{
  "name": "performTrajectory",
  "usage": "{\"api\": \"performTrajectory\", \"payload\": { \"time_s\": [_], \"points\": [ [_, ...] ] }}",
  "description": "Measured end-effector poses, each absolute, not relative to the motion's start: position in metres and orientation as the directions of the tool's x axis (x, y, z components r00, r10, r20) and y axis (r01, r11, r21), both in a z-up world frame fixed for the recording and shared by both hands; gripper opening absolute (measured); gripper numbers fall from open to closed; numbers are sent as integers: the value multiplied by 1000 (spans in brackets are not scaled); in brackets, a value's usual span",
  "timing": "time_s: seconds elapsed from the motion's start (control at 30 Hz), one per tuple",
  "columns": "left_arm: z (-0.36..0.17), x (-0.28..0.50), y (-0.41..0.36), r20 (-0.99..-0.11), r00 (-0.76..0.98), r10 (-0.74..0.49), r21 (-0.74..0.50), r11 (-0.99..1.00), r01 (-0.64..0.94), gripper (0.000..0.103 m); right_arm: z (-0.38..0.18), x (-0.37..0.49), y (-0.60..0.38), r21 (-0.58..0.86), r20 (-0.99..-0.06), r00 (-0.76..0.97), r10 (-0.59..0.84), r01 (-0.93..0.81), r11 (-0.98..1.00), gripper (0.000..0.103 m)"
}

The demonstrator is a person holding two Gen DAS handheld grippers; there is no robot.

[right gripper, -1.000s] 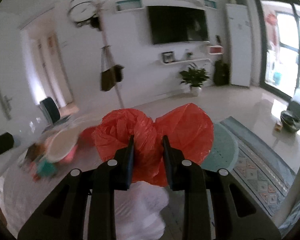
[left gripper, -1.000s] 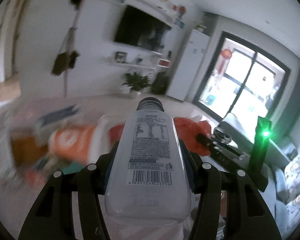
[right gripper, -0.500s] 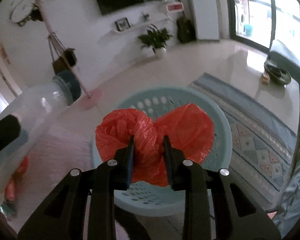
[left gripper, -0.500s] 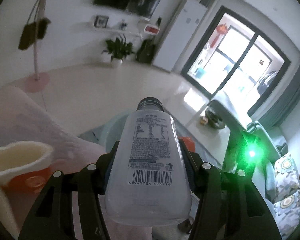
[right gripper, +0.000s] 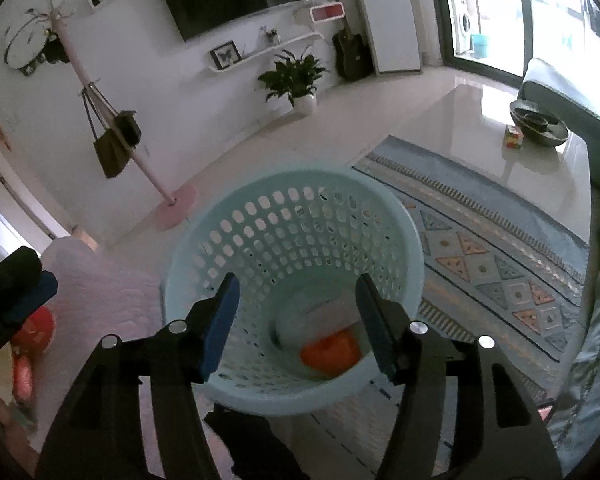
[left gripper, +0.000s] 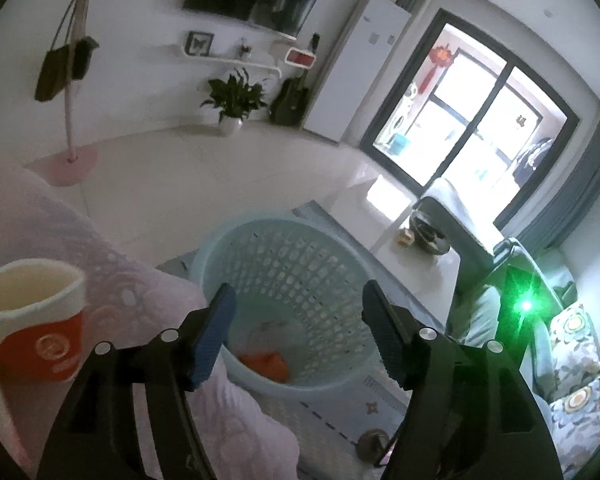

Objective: Collect trash
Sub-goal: 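Return both tools to the table above the remaining trash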

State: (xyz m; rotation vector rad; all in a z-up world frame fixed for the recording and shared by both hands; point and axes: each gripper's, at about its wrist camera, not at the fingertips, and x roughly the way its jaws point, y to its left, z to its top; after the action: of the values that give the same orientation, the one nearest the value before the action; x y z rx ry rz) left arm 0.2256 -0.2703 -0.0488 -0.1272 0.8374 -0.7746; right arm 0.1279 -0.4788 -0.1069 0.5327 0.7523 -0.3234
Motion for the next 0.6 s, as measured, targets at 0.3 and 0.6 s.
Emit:
{"api": "performTrajectory", "payload": {
  "time_s": [0.3,0.6],
  "points": [
    [0,163,-220,-537,500,-679,-384,725,572,71,-47,90,-431,335,-631,773,-67,349,875,57],
    [45,96,-136,-446,746,-495,-235,869,436,82,5,63,-356,326,-509,860,39,150,933,57]
  ]
}}
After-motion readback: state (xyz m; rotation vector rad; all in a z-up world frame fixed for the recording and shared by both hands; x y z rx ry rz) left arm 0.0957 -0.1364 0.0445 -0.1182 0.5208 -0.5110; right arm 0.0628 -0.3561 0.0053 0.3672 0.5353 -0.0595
